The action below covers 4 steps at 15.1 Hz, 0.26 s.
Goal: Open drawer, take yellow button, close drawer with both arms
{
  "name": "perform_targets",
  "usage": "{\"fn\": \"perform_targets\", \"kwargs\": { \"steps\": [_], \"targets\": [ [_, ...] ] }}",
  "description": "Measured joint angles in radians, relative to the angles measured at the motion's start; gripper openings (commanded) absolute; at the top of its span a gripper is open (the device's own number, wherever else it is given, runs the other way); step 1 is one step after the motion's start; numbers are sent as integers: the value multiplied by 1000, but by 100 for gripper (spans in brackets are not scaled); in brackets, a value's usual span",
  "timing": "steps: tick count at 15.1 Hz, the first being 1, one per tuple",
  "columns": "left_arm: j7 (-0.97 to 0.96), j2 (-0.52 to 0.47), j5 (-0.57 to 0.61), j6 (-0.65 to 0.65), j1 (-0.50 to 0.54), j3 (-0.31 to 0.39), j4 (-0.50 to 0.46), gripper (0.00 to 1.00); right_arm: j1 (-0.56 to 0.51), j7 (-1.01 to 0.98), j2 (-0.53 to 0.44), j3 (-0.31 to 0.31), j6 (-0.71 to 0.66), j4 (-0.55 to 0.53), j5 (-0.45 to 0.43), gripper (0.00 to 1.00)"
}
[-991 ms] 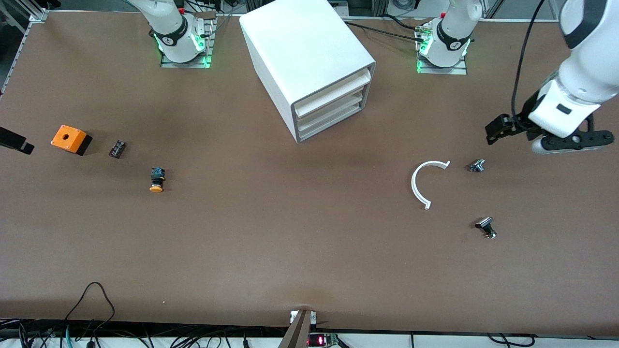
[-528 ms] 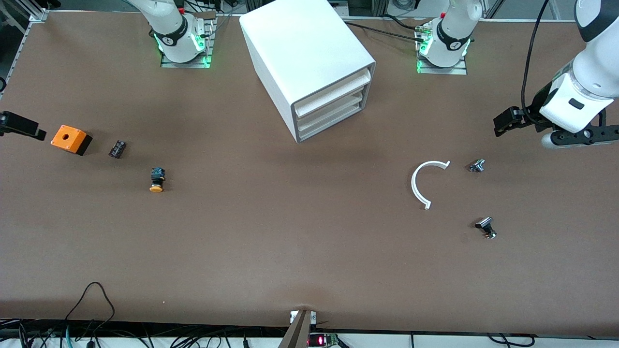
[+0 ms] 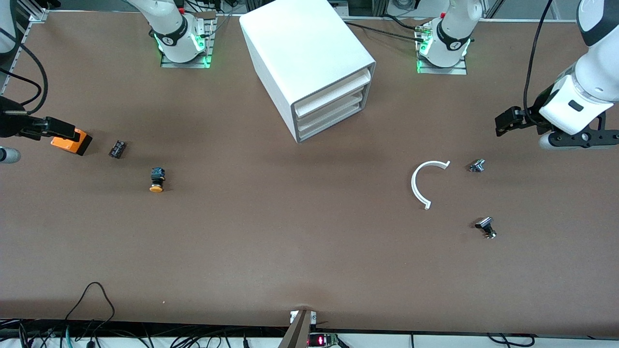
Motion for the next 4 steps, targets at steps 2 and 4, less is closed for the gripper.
{"fn": "perform_targets", "kwargs": {
  "steps": [2, 4],
  "targets": [
    [4, 2, 0, 0, 2, 4, 1, 100, 11, 27, -31, 0, 13, -42, -7, 100],
    [4, 4, 0, 0, 1, 3, 3, 100, 11, 38, -63, -2, 23, -85, -11, 100]
  ]
}}
